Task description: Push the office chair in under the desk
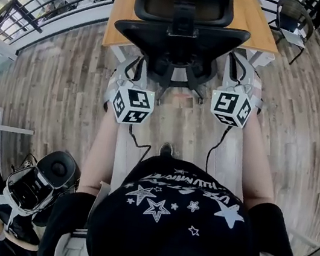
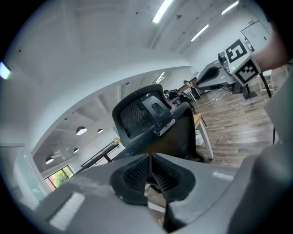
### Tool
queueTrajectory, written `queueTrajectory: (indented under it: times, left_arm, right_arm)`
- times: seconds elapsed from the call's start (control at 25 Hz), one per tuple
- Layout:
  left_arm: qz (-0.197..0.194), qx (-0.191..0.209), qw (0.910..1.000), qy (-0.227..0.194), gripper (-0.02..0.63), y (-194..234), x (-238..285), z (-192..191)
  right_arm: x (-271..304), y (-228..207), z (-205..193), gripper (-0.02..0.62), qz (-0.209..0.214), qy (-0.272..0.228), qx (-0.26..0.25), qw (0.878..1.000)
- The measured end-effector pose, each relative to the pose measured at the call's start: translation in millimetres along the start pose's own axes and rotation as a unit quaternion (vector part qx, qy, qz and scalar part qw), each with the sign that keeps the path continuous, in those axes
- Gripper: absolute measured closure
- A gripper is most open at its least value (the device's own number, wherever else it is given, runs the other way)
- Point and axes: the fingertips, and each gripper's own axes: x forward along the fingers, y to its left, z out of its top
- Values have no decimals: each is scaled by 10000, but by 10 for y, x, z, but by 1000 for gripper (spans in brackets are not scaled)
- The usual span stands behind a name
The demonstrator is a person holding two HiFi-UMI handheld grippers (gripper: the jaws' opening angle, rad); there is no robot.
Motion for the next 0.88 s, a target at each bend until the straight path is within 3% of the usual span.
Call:
queueTrajectory:
  times: [0.04,0.2,0.88]
  left_arm:
    - [33,10,10000,10,603,-32,-47,-2]
    - [-37,27,10000,78,604,-229,-207,-1]
    - [-192,-220,9995,94,604,-999,-1153,66]
  right_arm:
    - [-60,10,8,588,43,-7,-43,10000]
    - [-286,48,-56,592,236,32,-84,9997]
    - [-1422,16,-416,594,622,233,881,9939]
